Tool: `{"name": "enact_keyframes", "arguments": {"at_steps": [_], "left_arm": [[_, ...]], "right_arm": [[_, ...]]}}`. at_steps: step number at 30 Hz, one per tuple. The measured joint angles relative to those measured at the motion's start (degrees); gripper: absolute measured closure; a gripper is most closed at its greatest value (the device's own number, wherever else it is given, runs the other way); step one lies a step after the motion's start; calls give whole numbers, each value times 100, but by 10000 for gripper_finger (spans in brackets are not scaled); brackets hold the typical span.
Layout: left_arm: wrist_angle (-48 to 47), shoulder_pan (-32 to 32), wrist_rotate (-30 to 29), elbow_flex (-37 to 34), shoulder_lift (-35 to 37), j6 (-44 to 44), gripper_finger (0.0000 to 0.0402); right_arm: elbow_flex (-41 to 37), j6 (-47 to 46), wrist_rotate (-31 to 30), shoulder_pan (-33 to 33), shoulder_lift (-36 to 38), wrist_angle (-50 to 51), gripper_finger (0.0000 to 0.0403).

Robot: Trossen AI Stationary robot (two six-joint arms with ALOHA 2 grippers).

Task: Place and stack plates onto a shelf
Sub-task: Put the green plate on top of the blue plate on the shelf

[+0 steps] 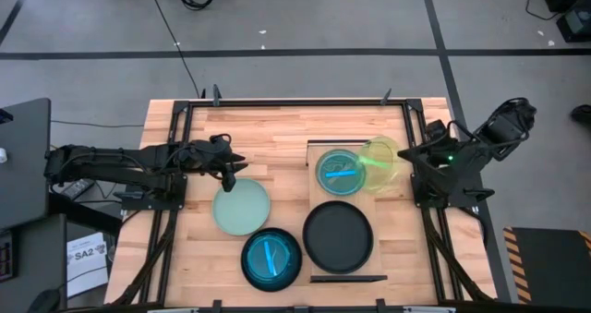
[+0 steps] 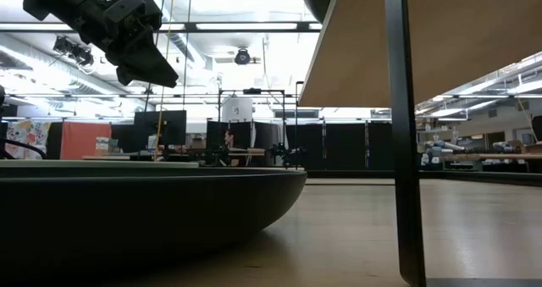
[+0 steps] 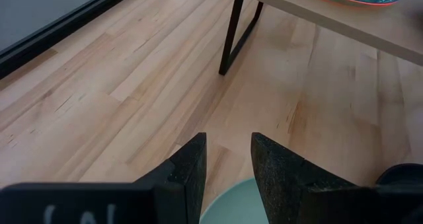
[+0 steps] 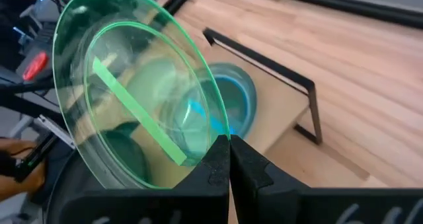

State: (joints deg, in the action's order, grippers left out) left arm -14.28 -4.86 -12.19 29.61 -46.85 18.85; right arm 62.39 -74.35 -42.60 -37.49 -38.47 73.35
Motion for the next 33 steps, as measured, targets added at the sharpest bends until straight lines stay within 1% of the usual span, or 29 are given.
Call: {"name": "enact_keyframes", "arguments": {"at_steps": [6, 9, 18, 25, 33], "left_arm": [[0, 2, 1, 0, 1, 0, 276], [0, 0, 0, 0, 0, -2, 276], [0, 0, 0, 0, 2, -4, 276], [0, 0, 1, 0, 2, -6, 276], [0, 0, 0, 0, 2, -7, 276]], "right_arm": [[0, 877, 34, 689, -317, -777, 398], [0, 1321, 276, 1102, -465, -1082, 398], [0, 2506, 1462, 2462, -992, -1752, 398], [0, 3075, 2485, 3440, -1395, -1867, 398], [0, 3533, 3199, 4227, -1788, -2049, 398]]}}
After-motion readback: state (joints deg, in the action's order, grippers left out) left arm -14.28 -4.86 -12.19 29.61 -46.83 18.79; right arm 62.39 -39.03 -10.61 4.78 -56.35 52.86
